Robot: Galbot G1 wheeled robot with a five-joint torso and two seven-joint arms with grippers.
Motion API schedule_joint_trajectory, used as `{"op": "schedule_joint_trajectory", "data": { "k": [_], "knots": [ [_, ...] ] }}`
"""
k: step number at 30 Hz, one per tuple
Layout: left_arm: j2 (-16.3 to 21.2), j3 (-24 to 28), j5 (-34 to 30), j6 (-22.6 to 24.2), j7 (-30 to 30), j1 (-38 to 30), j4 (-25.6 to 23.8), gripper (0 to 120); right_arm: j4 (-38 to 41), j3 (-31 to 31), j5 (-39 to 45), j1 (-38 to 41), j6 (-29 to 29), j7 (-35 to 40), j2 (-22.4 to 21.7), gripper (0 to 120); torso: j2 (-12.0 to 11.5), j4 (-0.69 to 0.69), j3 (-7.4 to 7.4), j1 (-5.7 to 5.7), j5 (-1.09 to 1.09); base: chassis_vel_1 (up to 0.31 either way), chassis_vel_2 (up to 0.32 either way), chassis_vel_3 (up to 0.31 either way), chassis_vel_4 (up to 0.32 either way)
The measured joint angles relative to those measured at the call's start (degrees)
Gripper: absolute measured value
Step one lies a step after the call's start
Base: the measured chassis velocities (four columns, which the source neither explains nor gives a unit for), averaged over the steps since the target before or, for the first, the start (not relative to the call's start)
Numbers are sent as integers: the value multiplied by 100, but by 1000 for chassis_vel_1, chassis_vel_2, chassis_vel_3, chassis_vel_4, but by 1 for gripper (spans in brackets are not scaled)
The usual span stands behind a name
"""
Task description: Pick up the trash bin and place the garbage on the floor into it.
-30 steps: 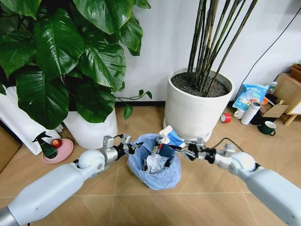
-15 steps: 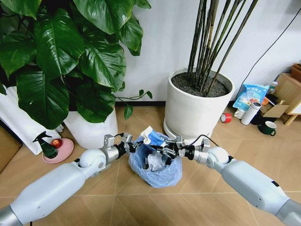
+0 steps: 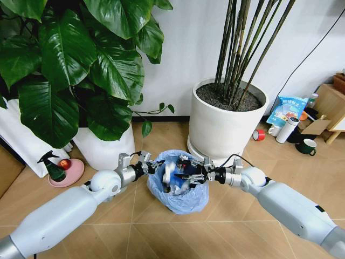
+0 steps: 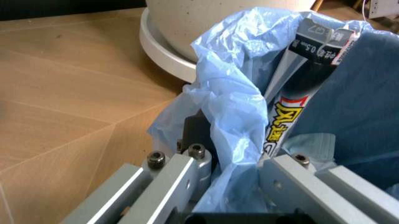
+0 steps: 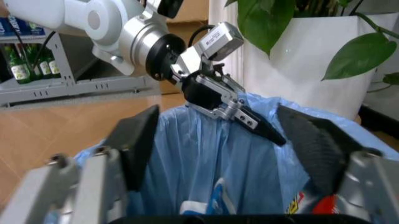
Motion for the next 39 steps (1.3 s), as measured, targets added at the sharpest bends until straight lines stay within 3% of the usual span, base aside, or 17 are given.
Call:
{"op": "schedule_joint_trajectory", "data": {
  "k": [1, 5, 16, 24, 27, 33, 39],
  "knots": [
    [0, 0, 0, 0, 0, 0, 0, 0, 0, 0, 0, 0, 0, 0, 0, 76, 0, 0, 0, 0, 0, 0, 0, 0, 0],
    [5, -3, 3, 4, -9, 7, 21, 0, 63, 43, 0, -4, -12, -40, -66, 95, 0, 0, 0, 0, 0, 0, 0, 0, 0],
    [31, -106, 12, 10, -32, 119, 74, 0, 165, 594, 124, -259, -19, 11, -218, 100, 0, 1, 0, 0, 0, 0, 0, 0, 0],
    [303, -1004, 166, -27, -37, 706, 52, 0, 235, 1635, 463, -1229, 102, 727, -538, 100, 0, -3, 0, 0, 2, 0, 0, 0, 0],
    [591, -1837, 218, -48, -25, 1285, -17, 0, 288, 2329, 483, -1741, 111, 1206, -574, 100, 0, 0, -1, -1, 1, 0, 0, 0, 0],
    [913, -2688, 266, -114, 7, 2116, -25, 0, 346, 3236, 443, -2365, 92, 1693, -553, 100, 0, 4, -1, -1, 0, 0, 0, 0, 0],
    [1171, -3619, 286, -211, 34, 3022, -190, 0, 584, 4296, 257, -3313, 22, 2158, -416, 100, 0, 0, -1, -1, 0, 0, 0, 0, 0]
  ]
}}
